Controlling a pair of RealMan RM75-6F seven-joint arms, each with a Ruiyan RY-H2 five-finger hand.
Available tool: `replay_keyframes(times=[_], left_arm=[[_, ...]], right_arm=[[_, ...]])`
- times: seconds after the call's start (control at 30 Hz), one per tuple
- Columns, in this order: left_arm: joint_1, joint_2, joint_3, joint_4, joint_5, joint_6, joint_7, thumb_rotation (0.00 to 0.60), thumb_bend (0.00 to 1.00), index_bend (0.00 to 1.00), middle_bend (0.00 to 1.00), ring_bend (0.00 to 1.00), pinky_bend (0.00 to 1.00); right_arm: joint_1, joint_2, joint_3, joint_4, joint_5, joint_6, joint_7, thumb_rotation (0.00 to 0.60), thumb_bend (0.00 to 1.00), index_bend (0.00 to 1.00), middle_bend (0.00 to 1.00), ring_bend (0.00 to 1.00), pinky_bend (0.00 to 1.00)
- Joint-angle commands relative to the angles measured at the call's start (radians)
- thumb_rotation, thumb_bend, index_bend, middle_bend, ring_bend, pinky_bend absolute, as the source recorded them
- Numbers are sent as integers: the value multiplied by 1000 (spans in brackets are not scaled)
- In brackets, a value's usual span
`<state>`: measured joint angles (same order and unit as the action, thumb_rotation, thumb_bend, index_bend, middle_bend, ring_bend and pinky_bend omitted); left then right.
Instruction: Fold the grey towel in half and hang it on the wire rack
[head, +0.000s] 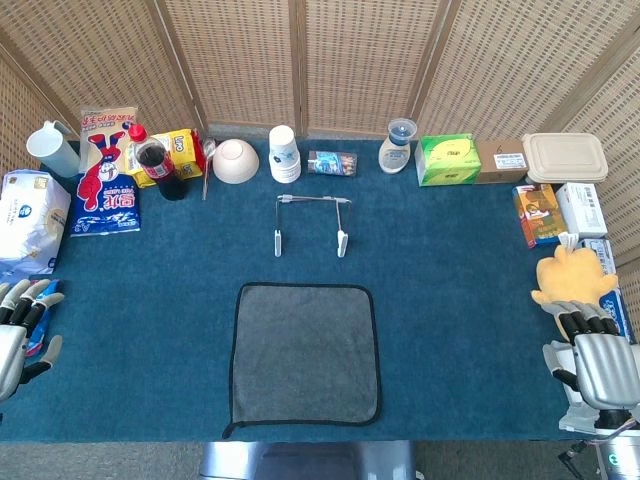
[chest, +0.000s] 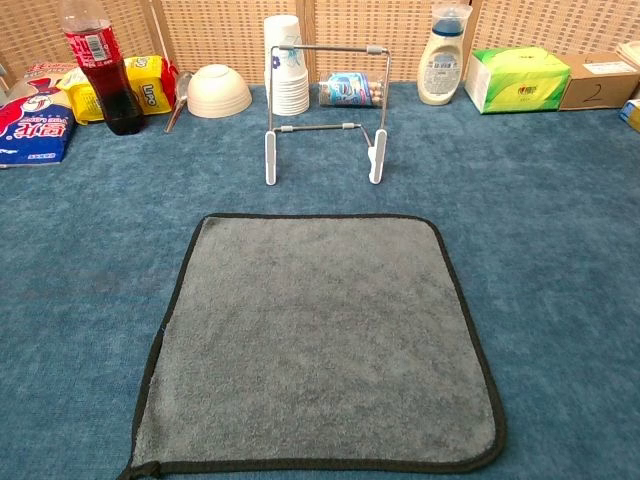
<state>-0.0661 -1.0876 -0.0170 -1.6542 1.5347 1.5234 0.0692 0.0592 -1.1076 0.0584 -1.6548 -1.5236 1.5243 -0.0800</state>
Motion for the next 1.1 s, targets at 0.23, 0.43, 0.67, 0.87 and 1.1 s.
replay_keyframes(times=[0.23, 0.43, 0.67, 0.87, 1.1], left_arm=[[-7, -8, 3, 18, 5, -15, -16, 600, 198, 221, 159, 114, 36], [-6, -3, 3, 22, 12, -10, -35, 600, 198, 220, 161, 114, 36], [-40, 5, 1, 40, 22, -60, -96, 600, 197, 219, 163, 114, 38], [-74, 4, 5, 46, 45, -101, -132, 600, 197, 220, 163, 115, 39], [-154, 17, 12, 13, 90, -205, -178, 600, 197, 232, 176, 144, 52]], right_arm=[[-6, 2, -4, -10, -3, 2, -7, 600, 374, 244, 266, 205, 203], [-12, 0, -5, -15, -1, 9, -9, 600, 375, 244, 266, 205, 203], [-13, 8, -1, -44, 1, 11, -44, 600, 374, 245, 266, 205, 203], [-23, 21, -4, -66, 4, 19, -65, 600, 374, 245, 266, 205, 203], [-23, 22, -1, -87, 10, 16, -86, 600, 374, 245, 257, 204, 203]])
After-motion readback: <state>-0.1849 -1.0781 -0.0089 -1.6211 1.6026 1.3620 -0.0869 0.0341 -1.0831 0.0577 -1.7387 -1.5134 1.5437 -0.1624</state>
